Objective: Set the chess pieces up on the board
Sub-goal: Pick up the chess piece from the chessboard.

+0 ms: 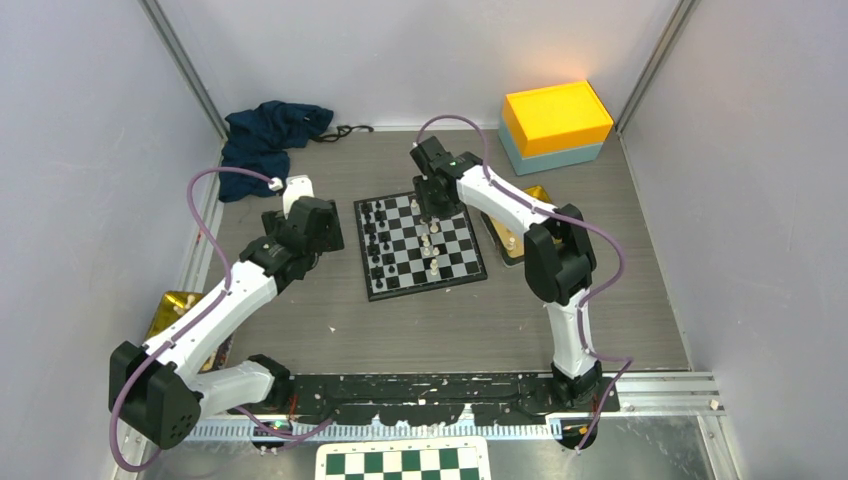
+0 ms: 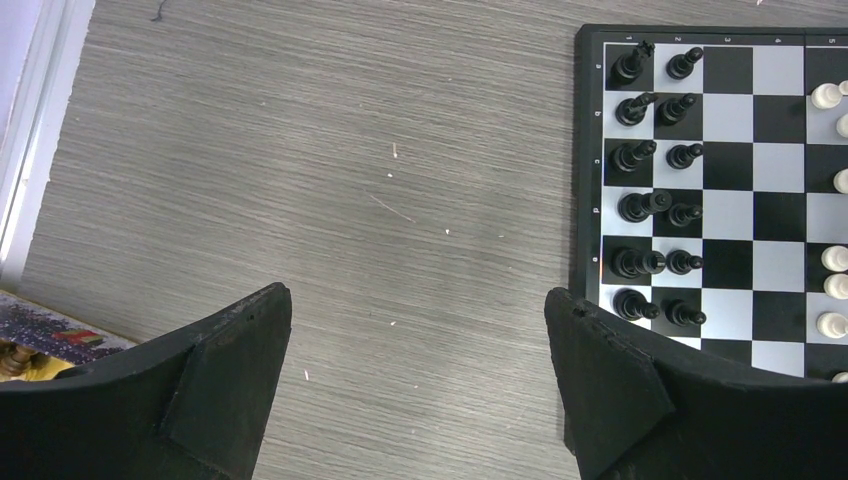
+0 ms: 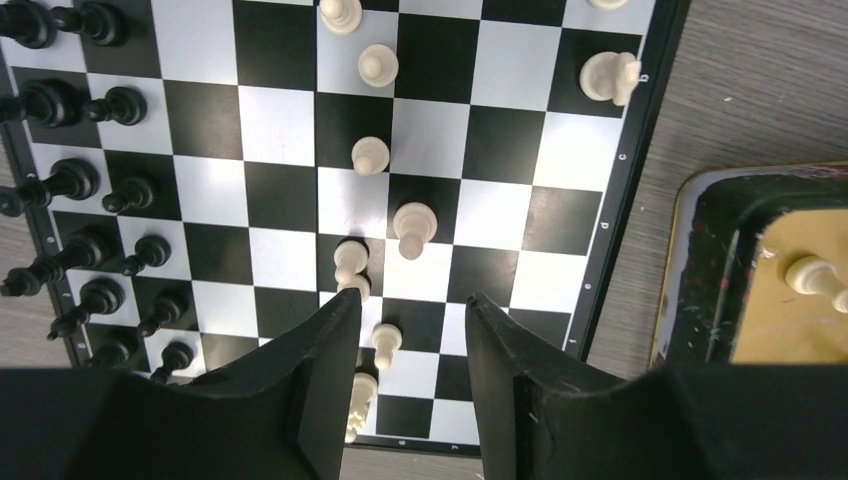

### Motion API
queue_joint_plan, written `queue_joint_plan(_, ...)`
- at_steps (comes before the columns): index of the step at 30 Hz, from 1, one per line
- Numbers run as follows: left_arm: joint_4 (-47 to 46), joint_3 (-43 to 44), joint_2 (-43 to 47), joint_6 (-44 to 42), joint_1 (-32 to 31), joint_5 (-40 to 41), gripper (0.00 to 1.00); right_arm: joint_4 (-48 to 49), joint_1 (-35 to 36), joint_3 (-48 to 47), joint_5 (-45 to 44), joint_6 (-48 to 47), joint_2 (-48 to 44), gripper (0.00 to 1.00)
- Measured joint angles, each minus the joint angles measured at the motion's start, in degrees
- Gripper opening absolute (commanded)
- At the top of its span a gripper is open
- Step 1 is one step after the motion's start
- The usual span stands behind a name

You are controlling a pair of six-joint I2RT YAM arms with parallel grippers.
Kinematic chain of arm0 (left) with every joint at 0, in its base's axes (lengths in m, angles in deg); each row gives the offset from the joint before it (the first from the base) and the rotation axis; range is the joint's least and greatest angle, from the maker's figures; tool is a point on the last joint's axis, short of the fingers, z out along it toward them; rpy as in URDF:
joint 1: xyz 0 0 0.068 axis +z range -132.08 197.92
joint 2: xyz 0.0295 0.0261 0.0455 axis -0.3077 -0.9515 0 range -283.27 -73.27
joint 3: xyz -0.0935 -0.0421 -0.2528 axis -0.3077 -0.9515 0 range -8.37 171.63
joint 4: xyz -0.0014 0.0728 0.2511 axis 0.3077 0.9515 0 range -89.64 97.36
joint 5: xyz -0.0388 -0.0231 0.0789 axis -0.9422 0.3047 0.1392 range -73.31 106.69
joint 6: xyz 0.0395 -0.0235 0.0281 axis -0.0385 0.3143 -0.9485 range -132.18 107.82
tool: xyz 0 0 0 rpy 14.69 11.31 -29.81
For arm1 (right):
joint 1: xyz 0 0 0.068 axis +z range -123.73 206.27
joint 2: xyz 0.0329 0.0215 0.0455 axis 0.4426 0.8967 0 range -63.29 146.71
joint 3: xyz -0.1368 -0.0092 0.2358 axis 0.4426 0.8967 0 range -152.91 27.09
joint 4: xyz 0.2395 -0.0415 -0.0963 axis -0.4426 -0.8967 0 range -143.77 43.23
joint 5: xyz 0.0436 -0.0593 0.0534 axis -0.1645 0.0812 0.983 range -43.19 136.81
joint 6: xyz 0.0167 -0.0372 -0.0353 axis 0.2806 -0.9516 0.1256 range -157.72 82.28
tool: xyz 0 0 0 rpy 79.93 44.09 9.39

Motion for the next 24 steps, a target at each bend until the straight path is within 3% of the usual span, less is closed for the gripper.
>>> queue_joint_plan(24, 0.0, 0.0, 0.8, -0.1, 0.2, 0.0, 0.97, 1.1, -0.2, -2.7, 1.5, 0.0, 6.2, 0.41)
